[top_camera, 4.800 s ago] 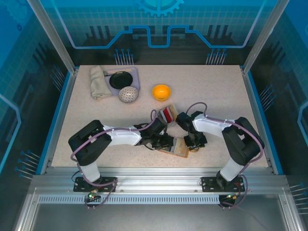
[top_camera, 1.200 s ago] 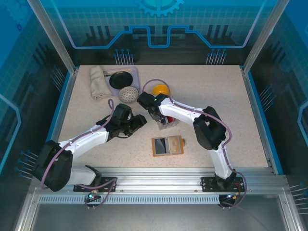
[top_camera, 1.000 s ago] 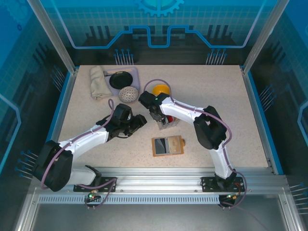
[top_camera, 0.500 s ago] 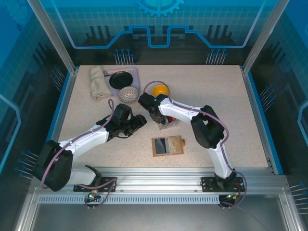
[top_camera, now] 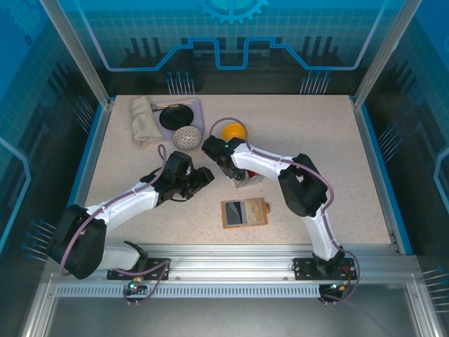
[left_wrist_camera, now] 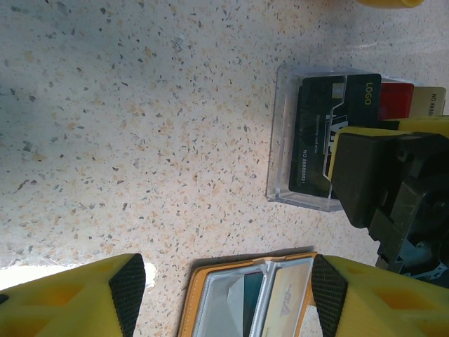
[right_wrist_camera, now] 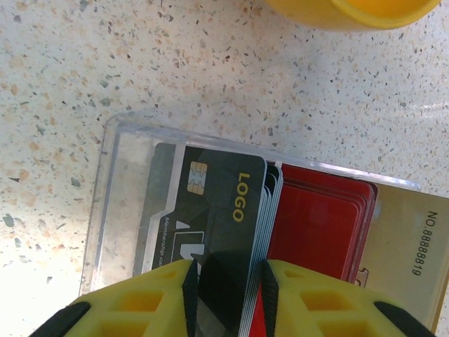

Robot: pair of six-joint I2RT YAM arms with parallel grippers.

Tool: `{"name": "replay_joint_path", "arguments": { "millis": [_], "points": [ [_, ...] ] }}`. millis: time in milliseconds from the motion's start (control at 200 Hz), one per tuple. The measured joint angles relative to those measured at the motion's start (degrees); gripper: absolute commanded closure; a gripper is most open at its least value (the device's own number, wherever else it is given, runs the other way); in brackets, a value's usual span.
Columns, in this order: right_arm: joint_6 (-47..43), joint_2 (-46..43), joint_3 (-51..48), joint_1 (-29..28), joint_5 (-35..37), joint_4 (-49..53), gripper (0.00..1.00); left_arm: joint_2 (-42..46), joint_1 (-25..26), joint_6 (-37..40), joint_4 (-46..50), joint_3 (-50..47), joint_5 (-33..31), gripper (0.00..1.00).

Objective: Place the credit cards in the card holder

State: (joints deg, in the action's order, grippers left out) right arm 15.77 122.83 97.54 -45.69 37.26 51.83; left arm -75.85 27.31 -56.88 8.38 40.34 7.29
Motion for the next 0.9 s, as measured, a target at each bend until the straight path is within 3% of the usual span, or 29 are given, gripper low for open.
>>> {"name": "replay_joint_path", "arguments": {
  "millis": [895],
  "points": [
    [-0.2, -4.0, -1.1, 0.0, -1.4, 0.2, 0.89, 0.0, 0.0, 0.0, 0.0, 0.0, 0.0, 0.33]
  ]
}}
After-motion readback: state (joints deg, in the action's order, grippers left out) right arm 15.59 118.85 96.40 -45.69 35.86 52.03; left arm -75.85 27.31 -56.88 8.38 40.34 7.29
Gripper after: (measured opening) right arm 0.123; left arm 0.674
